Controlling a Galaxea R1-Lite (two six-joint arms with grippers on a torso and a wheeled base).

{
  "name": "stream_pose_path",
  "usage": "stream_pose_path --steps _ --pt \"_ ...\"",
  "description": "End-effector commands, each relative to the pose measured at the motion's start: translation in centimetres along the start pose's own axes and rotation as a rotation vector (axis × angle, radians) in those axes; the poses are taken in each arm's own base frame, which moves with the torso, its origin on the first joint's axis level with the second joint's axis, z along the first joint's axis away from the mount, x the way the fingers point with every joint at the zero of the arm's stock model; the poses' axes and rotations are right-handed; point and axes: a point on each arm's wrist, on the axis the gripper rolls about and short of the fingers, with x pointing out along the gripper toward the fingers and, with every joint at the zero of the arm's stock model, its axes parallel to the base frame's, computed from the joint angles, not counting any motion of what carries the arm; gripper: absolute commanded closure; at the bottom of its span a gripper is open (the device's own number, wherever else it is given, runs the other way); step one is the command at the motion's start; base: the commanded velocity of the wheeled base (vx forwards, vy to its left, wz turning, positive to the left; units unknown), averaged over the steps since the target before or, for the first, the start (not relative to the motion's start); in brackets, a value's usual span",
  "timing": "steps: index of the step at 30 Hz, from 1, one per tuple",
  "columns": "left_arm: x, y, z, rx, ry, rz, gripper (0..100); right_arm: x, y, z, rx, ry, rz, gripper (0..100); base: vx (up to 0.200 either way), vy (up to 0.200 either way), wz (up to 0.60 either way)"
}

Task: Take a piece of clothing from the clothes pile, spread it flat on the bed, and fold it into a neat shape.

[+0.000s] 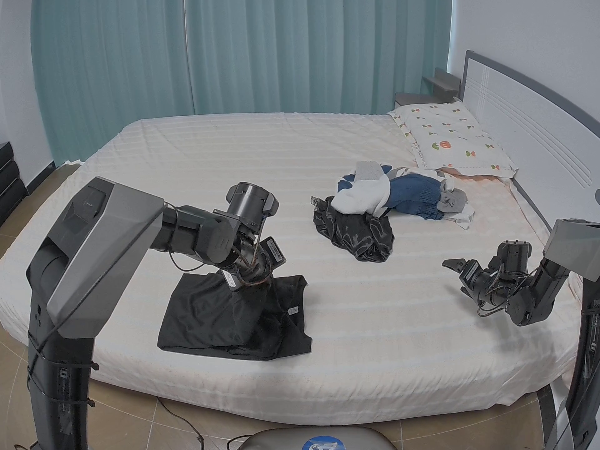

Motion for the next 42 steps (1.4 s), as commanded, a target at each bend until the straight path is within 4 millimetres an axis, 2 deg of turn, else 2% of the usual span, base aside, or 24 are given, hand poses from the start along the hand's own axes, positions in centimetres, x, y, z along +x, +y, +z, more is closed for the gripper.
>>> stream_pose_path --steps 1,5,6,12,17,20,24,25,26,29,33,37,42 --pt "2.5 0.5 -1.2 0.008 0.034 0.040 100 0.0 -0.1 -0.2 0.000 0.006 -0.003 0 0.000 0.000 0.00" --pt "3.5 0.7 -1.1 0.003 0.028 0.051 100 0.1 0.0 -0.4 -0.002 0.012 -0.001 0 0.000 0.000 0.00" --pt "3.6 0.7 -1.1 -0.003 0.029 0.051 0 0.1 0.0 -0.4 -0.002 0.012 -0.001 0 0.000 0.000 0.00" --pt "3.1 0.6 -1.7 -0.032 0.091 0.023 0 0.1 0.0 -0.5 -0.002 0.013 -0.002 0 0.000 0.000 0.00" --pt "1.6 0.4 -0.6 -0.050 0.084 -0.015 0 0.0 0.1 -0.8 -0.002 0.023 -0.004 0 0.000 0.000 0.00" --pt "0.8 1.1 0.7 -0.094 0.066 -0.013 0 -0.1 0.1 -0.8 -0.004 0.025 -0.004 0 0.000 0.000 0.00" --pt "0.4 3.2 1.8 -0.136 0.060 0.023 0 -0.1 0.3 -1.2 -0.011 0.028 0.006 0 0.000 0.000 0.00" --pt "0.4 3.2 1.8 -0.136 0.060 0.023 0 -0.1 0.3 -1.2 -0.011 0.028 0.006 0 0.000 0.000 0.00" --pt "0.3 4.2 2.1 -0.157 0.062 0.046 0 -0.1 0.4 -1.4 -0.016 0.030 0.010 0 0.000 0.000 0.00" --pt "0.0 5.7 2.5 -0.201 0.070 0.069 0 -0.2 0.4 -1.5 -0.016 0.033 0.008 0 0.000 0.000 0.00" --pt "-0.8 8.9 3.0 -0.271 0.145 0.040 0 -0.1 0.6 -1.9 -0.021 0.042 0.013 0 0.000 0.200 0.00" --pt "-0.3 11.1 2.3 -0.296 0.146 0.042 0 0.0 0.6 -2.0 -0.021 0.043 0.012 0 0.000 0.200 0.00" --pt "0.1 13.4 2.8 -0.336 0.114 0.040 0 0.0 0.6 -2.0 -0.021 0.043 0.012 0 0.000 0.200 0.00"
